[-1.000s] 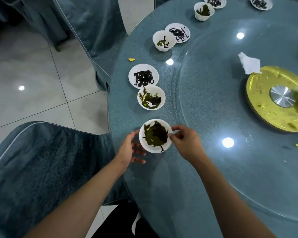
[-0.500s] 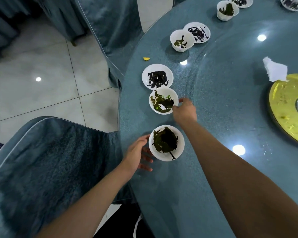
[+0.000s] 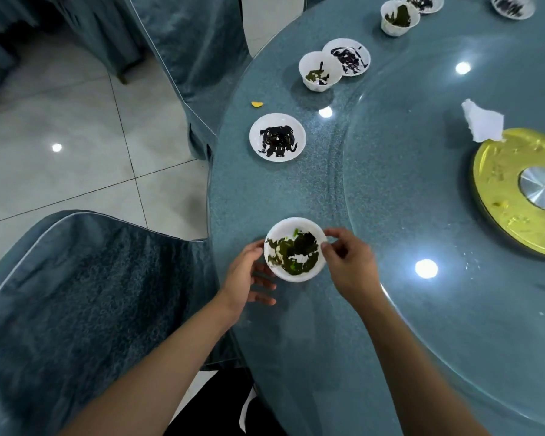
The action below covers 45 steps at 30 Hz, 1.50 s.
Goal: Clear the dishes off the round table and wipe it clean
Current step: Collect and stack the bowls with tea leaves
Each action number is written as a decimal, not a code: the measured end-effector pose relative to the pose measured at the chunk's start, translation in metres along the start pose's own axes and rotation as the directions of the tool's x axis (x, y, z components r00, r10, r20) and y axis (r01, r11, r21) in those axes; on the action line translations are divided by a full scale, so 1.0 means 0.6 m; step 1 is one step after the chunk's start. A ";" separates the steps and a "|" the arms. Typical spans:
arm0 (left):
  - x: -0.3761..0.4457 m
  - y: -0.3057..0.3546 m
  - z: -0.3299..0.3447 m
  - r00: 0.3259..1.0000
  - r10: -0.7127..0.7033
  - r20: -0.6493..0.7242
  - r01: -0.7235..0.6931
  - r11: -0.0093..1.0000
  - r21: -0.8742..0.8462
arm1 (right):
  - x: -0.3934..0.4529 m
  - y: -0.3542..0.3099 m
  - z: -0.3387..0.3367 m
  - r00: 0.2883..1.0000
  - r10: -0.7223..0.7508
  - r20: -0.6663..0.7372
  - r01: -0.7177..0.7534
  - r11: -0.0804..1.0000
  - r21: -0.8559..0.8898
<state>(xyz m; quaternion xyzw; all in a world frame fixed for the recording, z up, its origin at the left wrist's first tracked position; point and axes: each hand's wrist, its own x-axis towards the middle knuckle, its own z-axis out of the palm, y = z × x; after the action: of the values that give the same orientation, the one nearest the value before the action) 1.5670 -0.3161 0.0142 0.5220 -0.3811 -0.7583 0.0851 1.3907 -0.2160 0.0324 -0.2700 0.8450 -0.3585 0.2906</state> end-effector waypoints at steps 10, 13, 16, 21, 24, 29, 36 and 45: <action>0.003 -0.007 0.031 0.987 0.105 -0.122 -0.088 0.987 0.135 | -0.062 0.023 -0.018 0.992 -0.069 -0.106 0.043 0.972 -0.231; -0.010 -0.013 0.031 0.981 0.131 -0.147 -0.107 0.982 0.158 | -0.086 0.035 -0.030 0.987 -0.111 -0.116 0.071 0.950 -0.303; -0.043 -0.029 0.016 0.974 0.145 -0.174 -0.118 0.981 0.156 | -0.118 0.041 -0.035 0.975 -0.193 -0.115 0.131 0.905 -0.404; -0.129 -0.064 -0.031 0.951 0.154 -0.270 -0.128 0.985 0.112 | -0.166 0.035 -0.010 0.950 -0.306 -0.057 0.242 0.842 -0.483; -0.188 -0.080 -0.068 0.930 0.164 -0.328 -0.148 0.986 0.074 | -0.189 0.013 0.022 0.924 -0.383 0.007 0.339 0.809 -0.481; -0.289 -0.091 -0.145 0.881 0.194 -0.431 -0.217 0.976 -0.003 | -0.227 -0.052 0.091 0.866 -0.483 0.131 0.486 0.748 -0.451; -0.416 -0.076 -0.283 0.809 0.189 -0.557 -0.317 0.937 -0.143 | -0.291 -0.178 0.190 0.767 -0.585 0.264 0.637 0.643 -0.424; -0.512 -0.021 -0.540 0.774 0.233 -0.589 -0.389 0.909 -0.152 | -0.365 -0.349 0.394 0.729 -0.636 0.252 0.679 0.628 -0.380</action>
<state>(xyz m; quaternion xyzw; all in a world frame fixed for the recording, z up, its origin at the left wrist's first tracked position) 1.9834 -0.3040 0.1757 0.6332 -0.3159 -0.5913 0.3868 1.7544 -0.3016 0.1215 -0.6352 0.7316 -0.2222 0.1088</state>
